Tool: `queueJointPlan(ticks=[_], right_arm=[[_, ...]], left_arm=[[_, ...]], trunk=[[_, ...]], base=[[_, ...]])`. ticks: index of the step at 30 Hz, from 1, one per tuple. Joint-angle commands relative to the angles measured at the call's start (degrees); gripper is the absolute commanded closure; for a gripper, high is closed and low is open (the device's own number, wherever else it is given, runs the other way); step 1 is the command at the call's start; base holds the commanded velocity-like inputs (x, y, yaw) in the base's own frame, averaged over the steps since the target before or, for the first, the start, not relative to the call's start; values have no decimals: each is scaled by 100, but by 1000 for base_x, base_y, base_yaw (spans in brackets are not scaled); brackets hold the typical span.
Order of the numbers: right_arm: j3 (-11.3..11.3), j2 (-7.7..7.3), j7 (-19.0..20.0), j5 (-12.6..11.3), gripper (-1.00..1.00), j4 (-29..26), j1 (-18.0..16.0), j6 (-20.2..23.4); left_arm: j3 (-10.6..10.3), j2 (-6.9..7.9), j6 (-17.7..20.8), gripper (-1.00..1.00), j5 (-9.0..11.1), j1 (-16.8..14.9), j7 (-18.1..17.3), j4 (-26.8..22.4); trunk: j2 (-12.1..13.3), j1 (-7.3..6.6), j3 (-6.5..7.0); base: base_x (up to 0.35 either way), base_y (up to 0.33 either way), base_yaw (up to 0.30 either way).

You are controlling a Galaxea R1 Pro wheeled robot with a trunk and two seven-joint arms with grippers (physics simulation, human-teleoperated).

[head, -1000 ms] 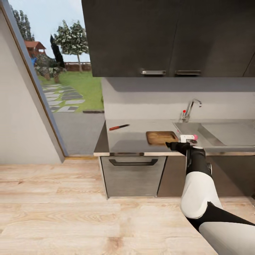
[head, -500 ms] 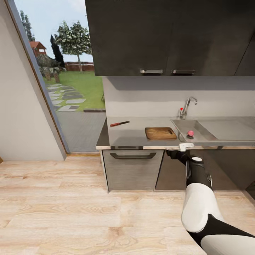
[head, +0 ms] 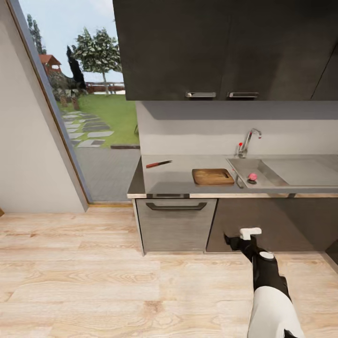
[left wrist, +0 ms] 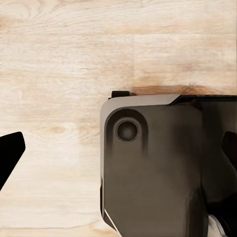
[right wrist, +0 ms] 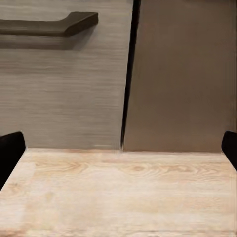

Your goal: In the kitchen, take the Vidalia onion out of the sink, dice it on the chopping board with the paring knife, put the diced onion into the bowl on the countertop, then place both the paring knife and the chopping board into the sink.

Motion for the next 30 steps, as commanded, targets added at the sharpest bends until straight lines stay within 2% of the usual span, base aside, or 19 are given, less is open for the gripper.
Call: queueJointPlan(ticks=[1,6,9,10,13,17,19,26,30], right_arm=[[-115,8,47,51,-100,9,87,-2],[-469,8,47,304,-100,204,455,-310],[-878,8,37,588,-100,742,655,-717],[-954,-21,34,641,-100,875,680,-785],[-1326,-528,7,957,-100,1777,826,-1124],[-1458,-970,-255,1105,-100,2634,1115,-1450],[-1475,-1045,-465,1127,-100,2860,1274,-1584],[-1492,-1115,-1076,1156,-100,3313,1895,-1825],[-1492,-1114,-1391,1159,-100,3576,2380,-1846]], left_arm=[[9,0,-18,-100,-1,-4,0,3],[14,6,-18,-100,-1,-5,2,3],[24,28,-18,-100,-1,-5,7,3],[25,33,-18,-100,-1,-5,7,3],[27,46,-18,-100,12,-5,8,7],[28,52,-18,-100,16,-4,9,11],[28,53,-18,-100,16,-5,9,11],[28,53,-18,-100,17,-5,9,12],[29,53,-18,-100,17,-4,9,11]], trunk=[[-12,4,-12],[-12,4,-12],[-12,4,-12],[-12,4,-12],[-12,4,-12],[-12,4,-12],[-12,4,-12],[-12,4,-12],[-12,4,-12]], base=[[0,0,0],[0,0,0],[0,0,0],[0,0,0],[0,0,0],[0,0,0],[0,0,0],[0,0,0],[0,0,0]])
